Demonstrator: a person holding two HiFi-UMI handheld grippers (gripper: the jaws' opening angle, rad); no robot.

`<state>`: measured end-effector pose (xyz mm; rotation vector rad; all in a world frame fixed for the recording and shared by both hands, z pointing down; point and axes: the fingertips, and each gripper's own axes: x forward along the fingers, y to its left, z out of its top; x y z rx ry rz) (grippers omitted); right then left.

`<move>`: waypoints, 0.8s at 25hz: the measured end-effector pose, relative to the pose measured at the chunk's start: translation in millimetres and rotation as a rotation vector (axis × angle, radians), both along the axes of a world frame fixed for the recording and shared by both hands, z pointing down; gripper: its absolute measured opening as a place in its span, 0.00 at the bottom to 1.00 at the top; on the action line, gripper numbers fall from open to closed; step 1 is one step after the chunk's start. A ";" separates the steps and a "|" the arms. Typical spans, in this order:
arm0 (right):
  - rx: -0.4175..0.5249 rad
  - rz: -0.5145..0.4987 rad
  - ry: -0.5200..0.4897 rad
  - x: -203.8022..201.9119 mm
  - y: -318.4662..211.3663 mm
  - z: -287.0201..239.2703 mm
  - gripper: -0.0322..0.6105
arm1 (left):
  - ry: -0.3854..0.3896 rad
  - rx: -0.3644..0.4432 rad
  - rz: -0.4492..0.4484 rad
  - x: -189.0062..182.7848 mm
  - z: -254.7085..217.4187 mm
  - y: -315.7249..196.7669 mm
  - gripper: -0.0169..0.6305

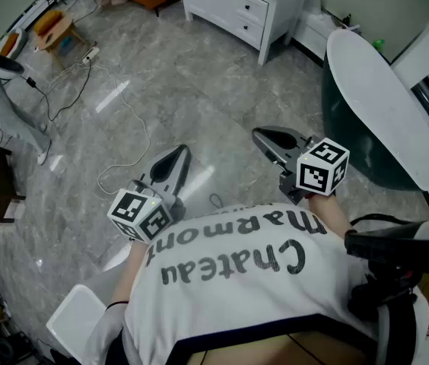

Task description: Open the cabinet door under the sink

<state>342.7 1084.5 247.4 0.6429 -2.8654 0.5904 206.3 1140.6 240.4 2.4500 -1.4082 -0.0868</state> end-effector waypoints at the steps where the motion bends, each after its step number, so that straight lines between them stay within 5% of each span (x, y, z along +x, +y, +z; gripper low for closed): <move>1: -0.001 0.000 0.001 0.3 -0.4 1.3 0.07 | -0.002 0.001 0.001 0.6 0.8 -0.7 0.04; 14: -0.002 -0.011 0.002 -22.4 -3.7 10.3 0.07 | -0.032 0.002 -0.018 -22.3 10.3 2.7 0.04; 20: -0.001 -0.024 0.004 -66.9 -7.1 11.2 0.07 | -0.023 -0.008 -0.041 -72.3 8.5 -2.2 0.04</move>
